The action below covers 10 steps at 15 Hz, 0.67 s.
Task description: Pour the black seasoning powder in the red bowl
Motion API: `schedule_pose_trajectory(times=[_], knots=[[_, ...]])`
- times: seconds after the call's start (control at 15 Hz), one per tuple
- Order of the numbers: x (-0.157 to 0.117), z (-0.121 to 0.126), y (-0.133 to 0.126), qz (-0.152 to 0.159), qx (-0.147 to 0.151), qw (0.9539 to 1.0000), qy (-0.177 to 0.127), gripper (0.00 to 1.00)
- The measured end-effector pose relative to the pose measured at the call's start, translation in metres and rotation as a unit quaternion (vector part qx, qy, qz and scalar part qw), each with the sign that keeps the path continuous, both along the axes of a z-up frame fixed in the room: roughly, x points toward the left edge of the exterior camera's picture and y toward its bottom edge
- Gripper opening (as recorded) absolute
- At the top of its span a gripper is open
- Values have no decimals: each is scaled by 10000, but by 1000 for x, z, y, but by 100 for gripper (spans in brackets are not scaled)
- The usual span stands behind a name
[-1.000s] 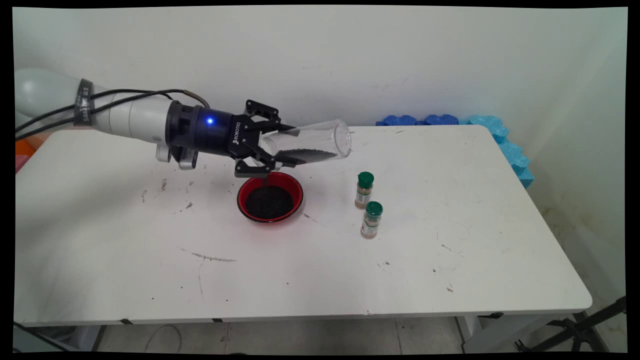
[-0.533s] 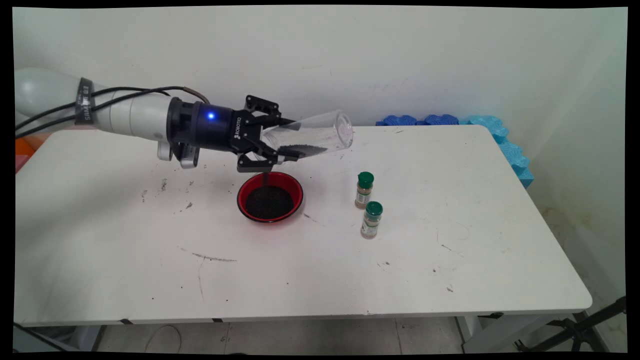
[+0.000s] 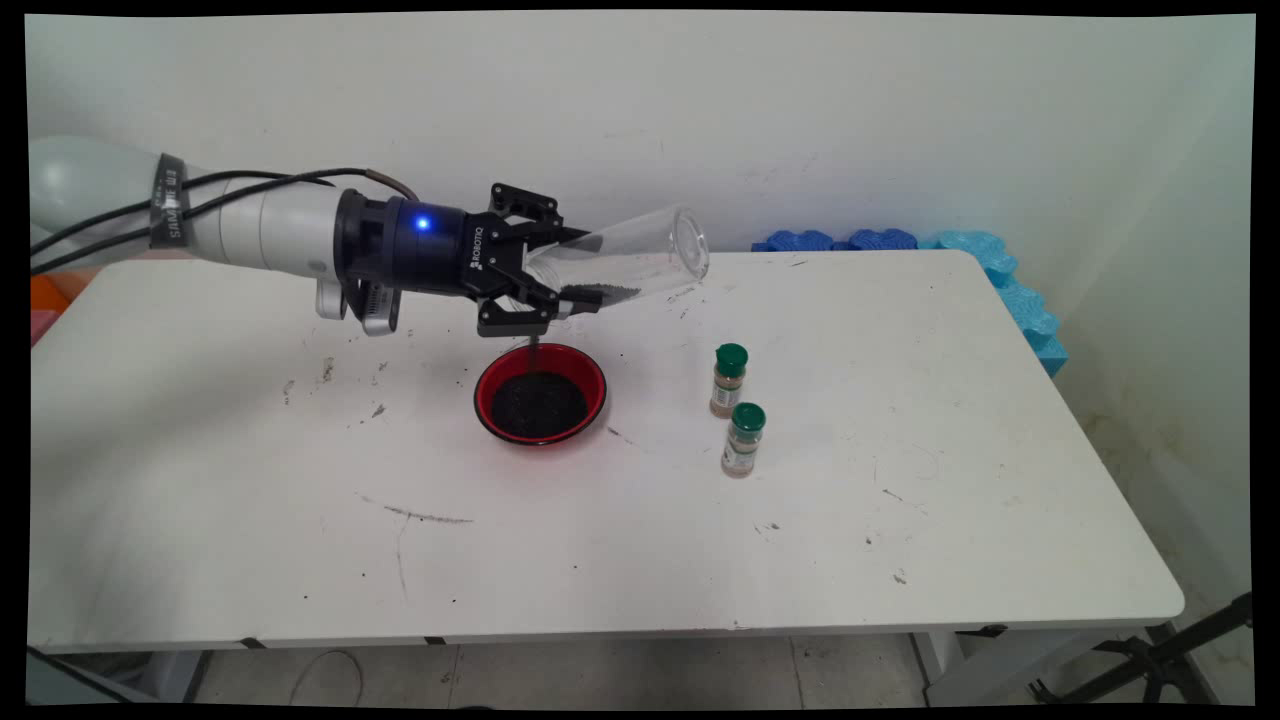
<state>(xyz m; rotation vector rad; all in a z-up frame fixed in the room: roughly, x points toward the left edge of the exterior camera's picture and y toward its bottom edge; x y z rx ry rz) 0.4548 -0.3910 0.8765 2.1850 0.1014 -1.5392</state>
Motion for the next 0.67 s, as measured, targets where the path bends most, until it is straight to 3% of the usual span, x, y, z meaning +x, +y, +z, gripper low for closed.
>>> schedule_pose_trajectory(times=[0.67], knots=[[-2, 6, 0, 141, 74, 9995, 266, 0]])
